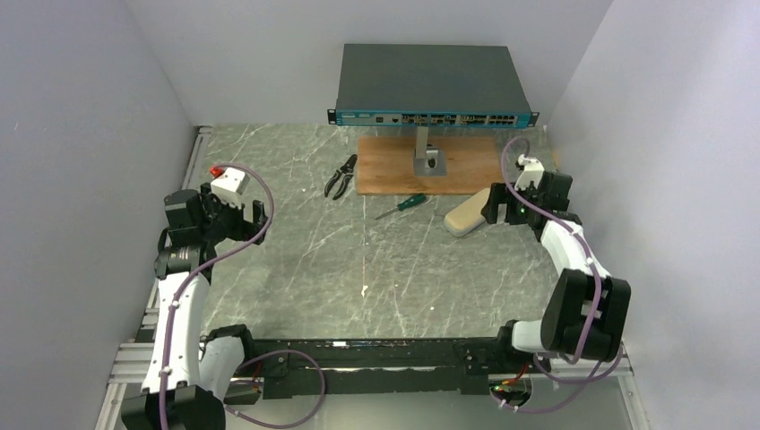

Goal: Open the umbrella

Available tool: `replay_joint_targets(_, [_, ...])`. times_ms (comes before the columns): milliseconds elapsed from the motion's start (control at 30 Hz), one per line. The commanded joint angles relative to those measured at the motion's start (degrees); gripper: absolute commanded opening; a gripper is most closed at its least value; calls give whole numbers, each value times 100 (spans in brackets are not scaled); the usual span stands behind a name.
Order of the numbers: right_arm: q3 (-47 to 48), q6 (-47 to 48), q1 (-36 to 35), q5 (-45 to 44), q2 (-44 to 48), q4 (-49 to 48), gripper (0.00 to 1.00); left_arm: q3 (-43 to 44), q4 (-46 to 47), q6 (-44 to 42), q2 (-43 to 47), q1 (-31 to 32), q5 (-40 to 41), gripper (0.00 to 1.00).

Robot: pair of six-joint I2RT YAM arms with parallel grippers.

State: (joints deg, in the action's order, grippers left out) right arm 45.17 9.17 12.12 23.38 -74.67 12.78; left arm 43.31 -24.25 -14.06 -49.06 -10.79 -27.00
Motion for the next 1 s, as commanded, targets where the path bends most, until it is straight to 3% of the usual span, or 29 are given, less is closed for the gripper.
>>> replay_joint_targets(0, [598, -503, 153, 608, -642, -757, 99, 10, 282, 54, 206, 15, -563, 99])
replay_joint_targets(200, [1010, -756, 289, 720, -1703, -1050, 98, -133, 460, 125, 460, 17, -423, 99])
replay_joint_targets(500, [932, -1531, 283, 1475, -2423, -1605, 95, -209, 482, 67, 608, 15, -493, 99])
replay_joint_targets(733, [537, -1513, 72, 2209, -2342, -1534, 90, -332, 656, 24, 787, 15, -587, 99])
replay_joint_targets(967, [41, -1307, -601, 2624, -1903, -1304, 85, -367, 648, -44, 1001, 15, -927, 99])
